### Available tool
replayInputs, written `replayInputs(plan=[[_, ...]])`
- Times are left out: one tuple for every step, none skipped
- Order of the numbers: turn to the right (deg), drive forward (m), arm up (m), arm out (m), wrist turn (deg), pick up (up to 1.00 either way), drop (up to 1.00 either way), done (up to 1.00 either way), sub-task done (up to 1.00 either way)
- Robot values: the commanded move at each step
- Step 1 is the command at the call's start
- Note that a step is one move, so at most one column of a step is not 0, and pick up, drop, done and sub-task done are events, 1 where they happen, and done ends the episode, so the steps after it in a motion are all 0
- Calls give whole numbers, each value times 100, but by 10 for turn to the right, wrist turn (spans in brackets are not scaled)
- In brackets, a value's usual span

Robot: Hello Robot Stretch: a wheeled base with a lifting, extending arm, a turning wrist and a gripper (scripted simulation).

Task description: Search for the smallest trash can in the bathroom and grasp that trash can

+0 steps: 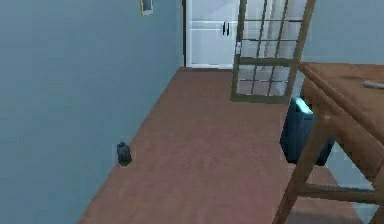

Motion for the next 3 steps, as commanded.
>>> replayInputs(plan=[[0,100,0,0,0,0,0,0,0],[120,0,0,0,0,0,0,0,0],[0,5,0,0,0,0,0,0,0]])
